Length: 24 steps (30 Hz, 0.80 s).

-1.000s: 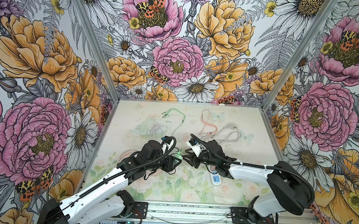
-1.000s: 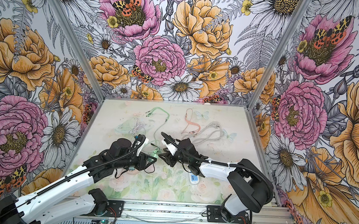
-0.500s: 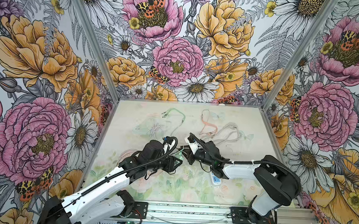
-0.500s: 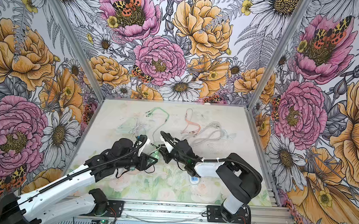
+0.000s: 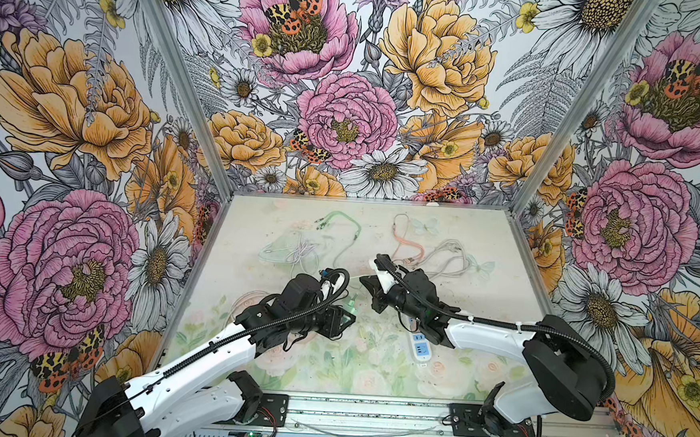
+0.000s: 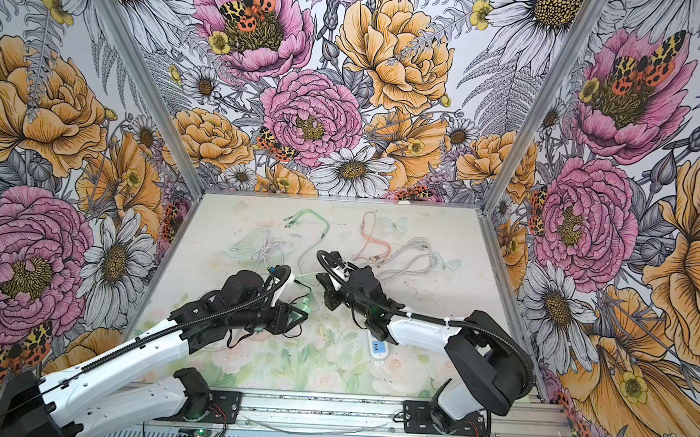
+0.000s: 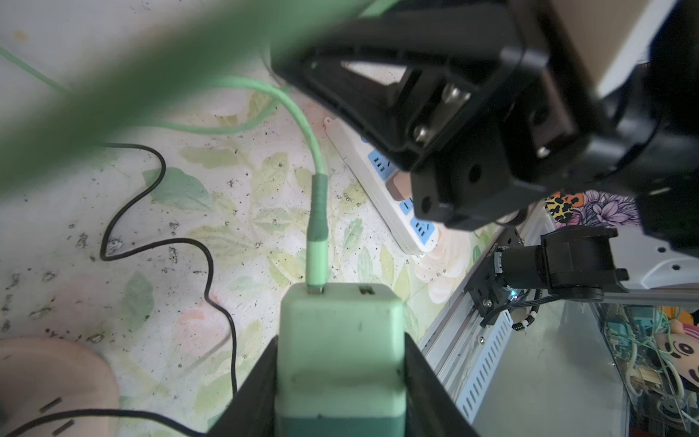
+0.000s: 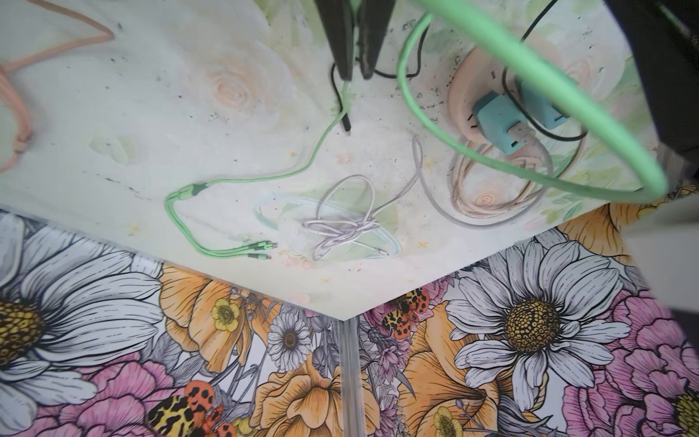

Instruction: Insert the plug

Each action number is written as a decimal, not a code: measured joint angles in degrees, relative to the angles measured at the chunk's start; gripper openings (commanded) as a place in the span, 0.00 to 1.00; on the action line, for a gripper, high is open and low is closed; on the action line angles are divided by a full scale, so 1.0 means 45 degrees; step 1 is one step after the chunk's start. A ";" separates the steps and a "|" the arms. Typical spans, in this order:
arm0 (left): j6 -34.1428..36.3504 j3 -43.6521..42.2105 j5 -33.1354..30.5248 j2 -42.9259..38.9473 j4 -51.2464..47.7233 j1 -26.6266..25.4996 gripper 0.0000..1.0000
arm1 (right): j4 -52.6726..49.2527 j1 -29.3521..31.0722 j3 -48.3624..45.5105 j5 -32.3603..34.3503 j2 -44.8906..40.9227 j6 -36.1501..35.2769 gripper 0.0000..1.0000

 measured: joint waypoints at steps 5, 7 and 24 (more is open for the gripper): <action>0.0010 0.0204 0.0287 -0.0083 -0.0141 -0.0597 0.38 | -0.1302 -0.1311 0.1171 0.0083 0.0374 -0.0010 0.00; 0.0015 0.0350 0.0408 -0.0180 -0.0185 -0.0840 0.37 | -0.1603 -0.1719 0.1467 -0.0126 0.0821 0.0136 0.00; 0.0384 0.1171 -0.0709 -0.1671 -0.0185 -0.1258 0.37 | -0.5095 -0.2127 0.2948 -0.1676 0.3337 0.1394 0.34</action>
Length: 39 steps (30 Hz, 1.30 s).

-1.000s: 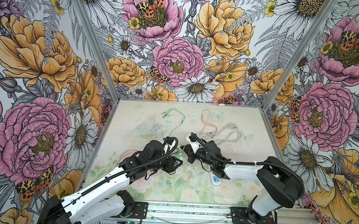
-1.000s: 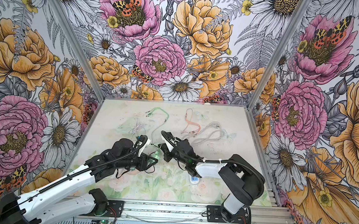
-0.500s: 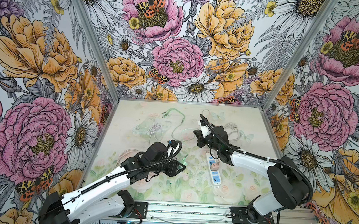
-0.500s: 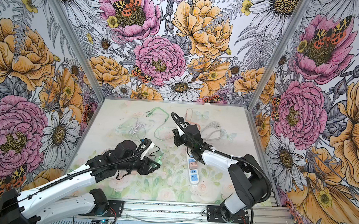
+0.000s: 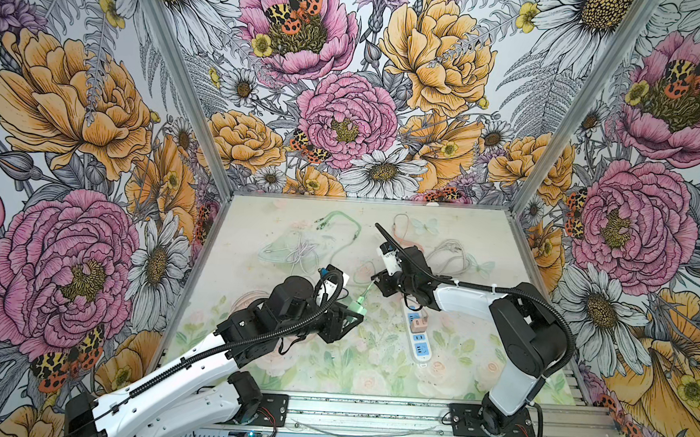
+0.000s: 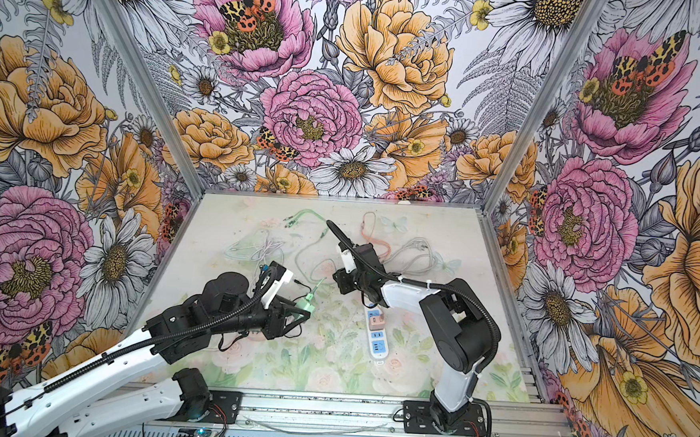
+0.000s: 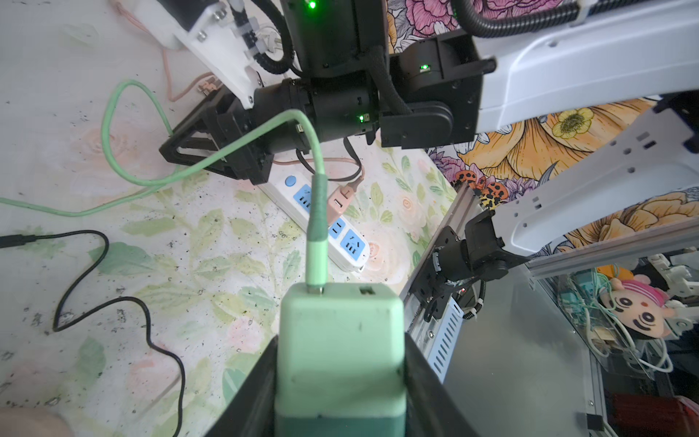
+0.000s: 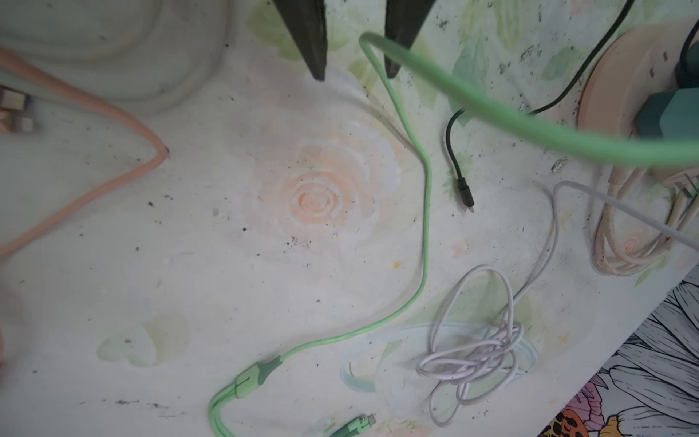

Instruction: Insert the plug

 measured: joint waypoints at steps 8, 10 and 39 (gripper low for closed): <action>0.0364 0.0112 -0.1763 0.0325 0.0194 0.0296 0.38 | -0.1846 -0.0384 -0.0243 -0.0194 -0.2288 0.0437 0.46; 0.0500 0.0165 -0.2113 0.0510 0.0306 0.0301 0.38 | -0.2186 -0.0520 -0.0272 -0.0345 -0.2914 0.0568 0.46; 0.3468 0.0447 -0.3735 0.2268 0.0865 -0.1297 0.37 | -0.5032 -0.0976 -0.0763 -0.5581 -0.6810 0.1350 0.53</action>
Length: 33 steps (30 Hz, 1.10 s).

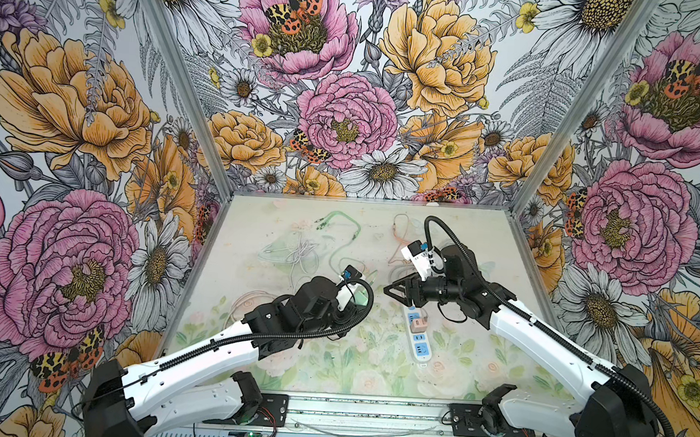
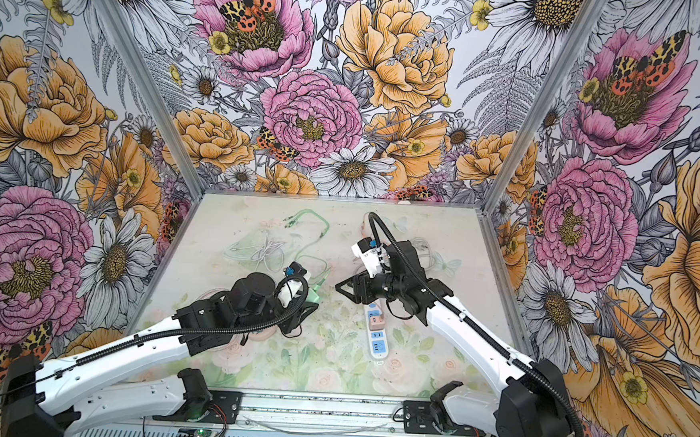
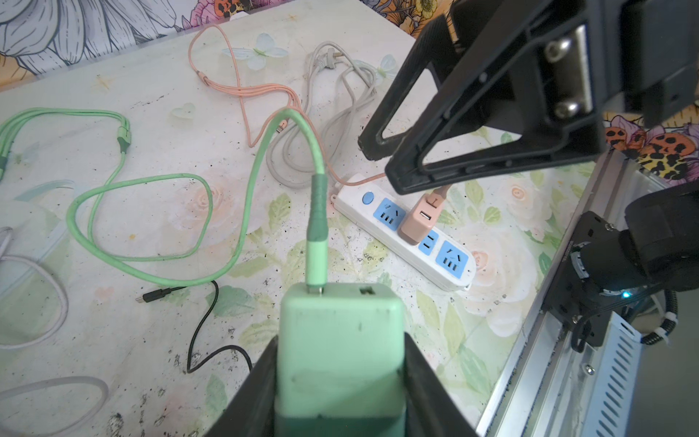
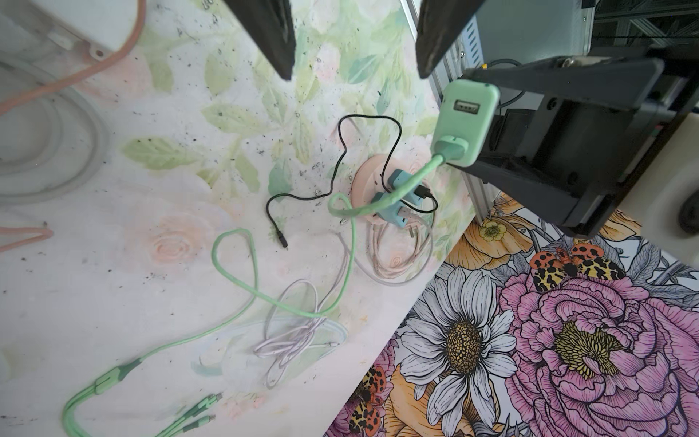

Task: Insert the plug
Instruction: 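Close the right gripper on the green charger held by the left gripper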

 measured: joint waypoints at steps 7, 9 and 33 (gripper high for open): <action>0.0602 0.0515 -0.0238 0.0646 0.0010 -0.0087 0.37 | -0.0019 0.0000 -0.0097 -0.0850 0.0000 -0.0005 0.53; 0.0772 0.0738 -0.0306 0.0957 0.0015 -0.0204 0.37 | -0.0015 0.0005 -0.0155 -0.1044 0.0053 -0.0005 0.53; 0.2657 0.1846 -0.0330 0.2652 -0.0107 -0.1122 0.37 | -0.0024 0.0126 -0.0262 -0.2429 0.0505 -0.0248 0.52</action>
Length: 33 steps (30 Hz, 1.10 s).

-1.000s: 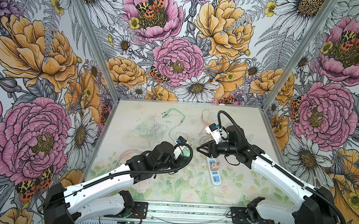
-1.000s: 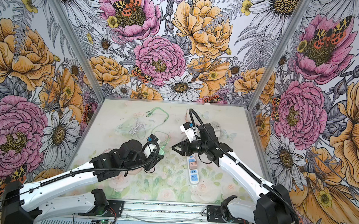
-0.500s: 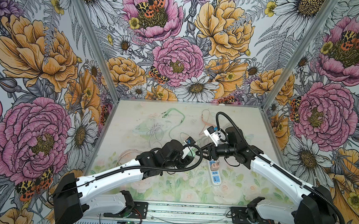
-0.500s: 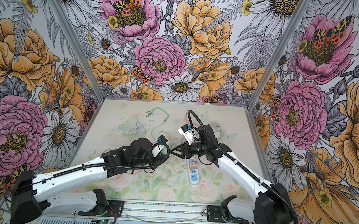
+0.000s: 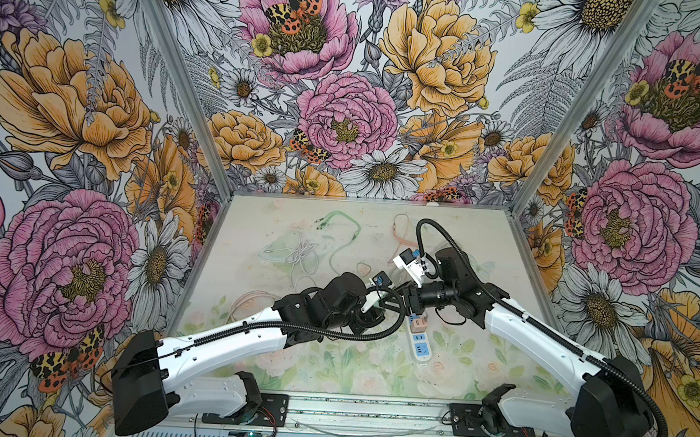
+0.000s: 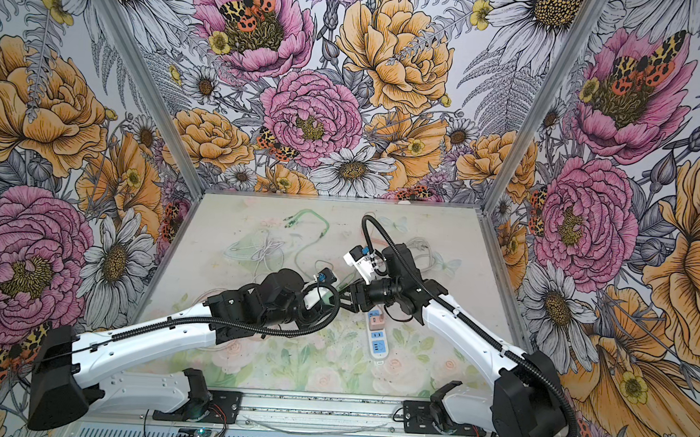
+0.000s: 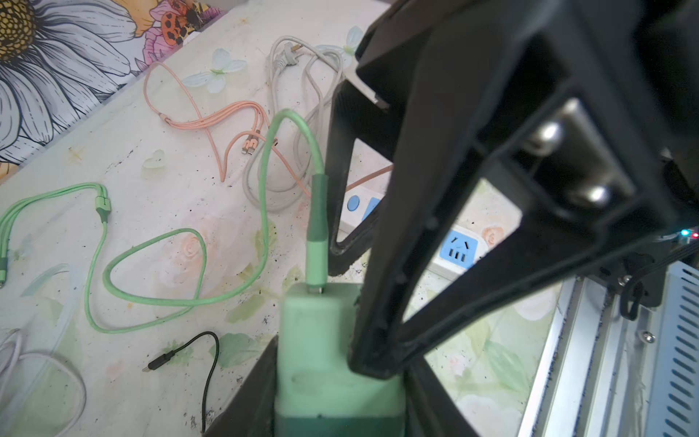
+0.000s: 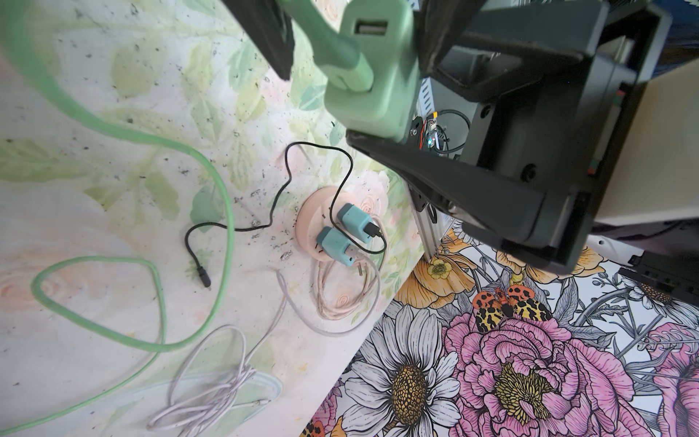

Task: Insert the plug
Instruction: 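Close the right gripper on the green charger held by the left gripper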

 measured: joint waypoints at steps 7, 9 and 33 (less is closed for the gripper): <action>0.0675 0.0253 0.0010 0.0248 -0.0325 -0.0131 0.37 | 0.0010 0.0024 0.0000 -0.0505 0.0345 0.0010 0.44; 0.0923 0.0350 0.0000 0.0277 -0.0495 -0.0146 0.37 | 0.0019 0.0049 0.0000 -0.0699 0.0398 0.0010 0.40; 0.3041 0.0947 -0.0476 0.0772 -0.1540 -0.0151 0.38 | 0.0199 0.0112 0.0005 -0.1598 0.1166 0.0078 0.38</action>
